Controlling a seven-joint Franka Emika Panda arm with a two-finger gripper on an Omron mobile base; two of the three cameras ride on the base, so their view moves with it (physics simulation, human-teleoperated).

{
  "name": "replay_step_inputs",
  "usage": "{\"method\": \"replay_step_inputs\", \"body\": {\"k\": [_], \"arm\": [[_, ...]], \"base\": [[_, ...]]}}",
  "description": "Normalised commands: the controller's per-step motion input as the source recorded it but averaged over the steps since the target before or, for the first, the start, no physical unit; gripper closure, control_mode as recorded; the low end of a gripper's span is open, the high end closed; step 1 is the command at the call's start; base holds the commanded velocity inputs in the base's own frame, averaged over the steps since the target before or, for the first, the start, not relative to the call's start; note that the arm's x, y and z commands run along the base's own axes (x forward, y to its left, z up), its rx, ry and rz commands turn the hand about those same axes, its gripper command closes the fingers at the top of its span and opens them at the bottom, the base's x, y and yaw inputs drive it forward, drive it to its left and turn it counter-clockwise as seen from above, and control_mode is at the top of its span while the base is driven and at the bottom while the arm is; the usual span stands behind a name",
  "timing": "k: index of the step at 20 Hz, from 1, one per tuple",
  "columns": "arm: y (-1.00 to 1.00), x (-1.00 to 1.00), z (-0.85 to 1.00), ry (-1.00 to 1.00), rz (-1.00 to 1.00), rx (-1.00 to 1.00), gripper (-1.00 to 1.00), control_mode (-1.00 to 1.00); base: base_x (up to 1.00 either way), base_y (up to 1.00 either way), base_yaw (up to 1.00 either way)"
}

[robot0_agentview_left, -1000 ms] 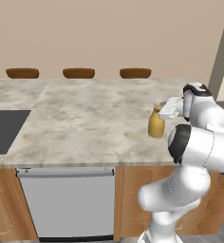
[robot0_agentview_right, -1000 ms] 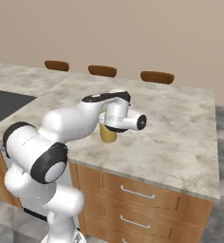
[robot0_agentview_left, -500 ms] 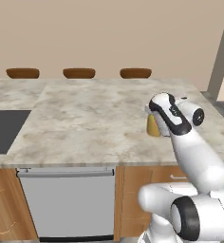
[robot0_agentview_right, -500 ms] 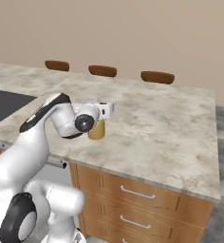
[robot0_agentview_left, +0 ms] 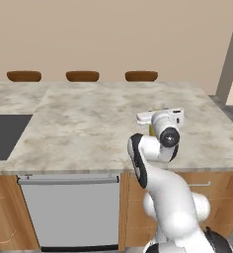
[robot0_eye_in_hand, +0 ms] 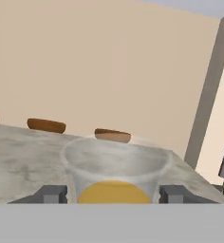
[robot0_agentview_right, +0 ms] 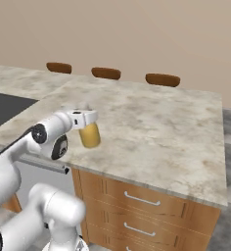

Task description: Move the onion and bar from the second highest shelf to the top shelf to make space. Then, place the pitcher from the counter on the cleared second highest shelf.

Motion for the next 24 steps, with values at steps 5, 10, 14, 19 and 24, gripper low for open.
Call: {"method": "replay_step_inputs", "body": {"k": [5, 10, 14, 19, 24], "arm": [[0.28, -0.31, 1.0, 0.22, -0.04, -0.08, 1.0, -1.0], [0.18, -0.21, 0.88, 0.17, 0.03, -0.01, 1.0, -1.0], [-0.27, -0.24, 0.17, 0.03, 0.2, 0.04, 1.0, -1.0], [-0.36, -0.3, -0.47, -0.17, 0.21, 0.13, 1.0, -1.0], [-0.06, -0.29, -0.36, -0.3, 0.06, 0.11, 1.0, -1.0]], "base": [[0.0, 0.0, 0.0], [0.0, 0.0, 0.0], [0.0, 0.0, 0.0], [0.0, 0.0, 0.0], [0.0, 0.0, 0.0]]}}
